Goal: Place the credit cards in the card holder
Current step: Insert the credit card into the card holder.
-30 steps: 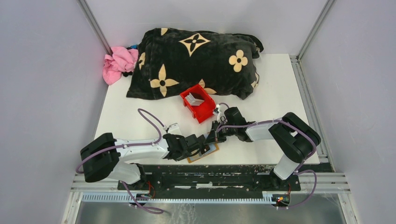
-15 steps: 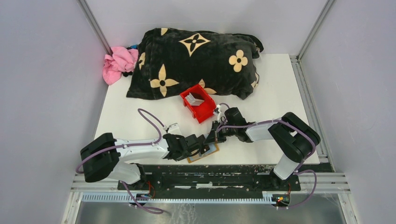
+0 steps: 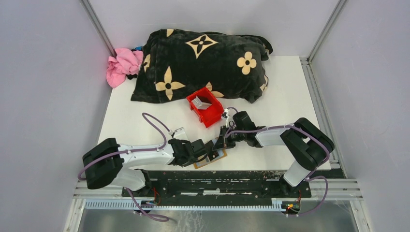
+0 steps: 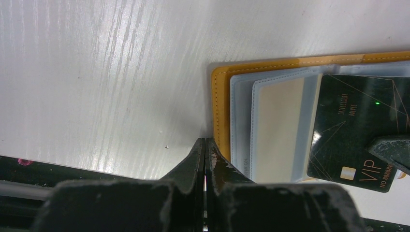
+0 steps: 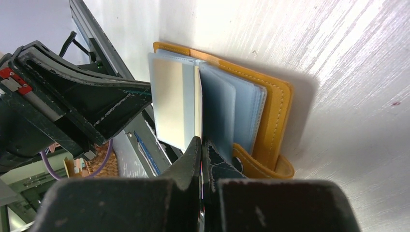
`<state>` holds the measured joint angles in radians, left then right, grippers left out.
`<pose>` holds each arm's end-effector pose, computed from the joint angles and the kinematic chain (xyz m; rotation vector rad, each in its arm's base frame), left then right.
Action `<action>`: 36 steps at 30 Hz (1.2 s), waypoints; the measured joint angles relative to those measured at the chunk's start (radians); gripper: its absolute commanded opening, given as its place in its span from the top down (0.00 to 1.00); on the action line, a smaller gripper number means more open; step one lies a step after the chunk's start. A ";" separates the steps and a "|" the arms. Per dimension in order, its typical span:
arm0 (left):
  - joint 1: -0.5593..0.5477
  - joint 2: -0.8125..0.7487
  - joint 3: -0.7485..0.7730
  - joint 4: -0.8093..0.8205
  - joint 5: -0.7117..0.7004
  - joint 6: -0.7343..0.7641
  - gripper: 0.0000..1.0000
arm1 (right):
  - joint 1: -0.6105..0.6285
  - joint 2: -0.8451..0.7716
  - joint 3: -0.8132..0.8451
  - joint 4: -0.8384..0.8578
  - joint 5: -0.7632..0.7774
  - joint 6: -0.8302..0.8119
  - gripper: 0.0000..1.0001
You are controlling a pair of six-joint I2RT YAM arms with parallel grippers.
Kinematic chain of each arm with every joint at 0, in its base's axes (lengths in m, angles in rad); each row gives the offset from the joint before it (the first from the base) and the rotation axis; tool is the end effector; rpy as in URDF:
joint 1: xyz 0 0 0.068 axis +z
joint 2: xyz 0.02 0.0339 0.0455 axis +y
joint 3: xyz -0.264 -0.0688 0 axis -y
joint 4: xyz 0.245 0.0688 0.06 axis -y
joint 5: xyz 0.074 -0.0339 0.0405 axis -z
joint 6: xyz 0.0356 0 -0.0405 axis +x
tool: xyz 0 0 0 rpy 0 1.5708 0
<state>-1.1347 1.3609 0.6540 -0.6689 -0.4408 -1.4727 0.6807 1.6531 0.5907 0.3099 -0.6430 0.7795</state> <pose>0.1028 -0.1847 0.1540 -0.5058 2.6172 -0.0938 0.2105 0.1980 0.1218 -0.2458 2.6068 1.3925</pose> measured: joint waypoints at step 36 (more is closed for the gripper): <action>0.000 0.077 0.054 -0.002 -0.003 0.002 0.97 | 0.044 0.089 0.032 0.052 -0.016 0.037 0.52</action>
<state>-1.1347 1.4384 0.7078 -0.6712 -0.4435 -1.4712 0.7246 1.7416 0.6224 0.3618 -0.6590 0.8162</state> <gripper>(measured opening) 0.037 0.422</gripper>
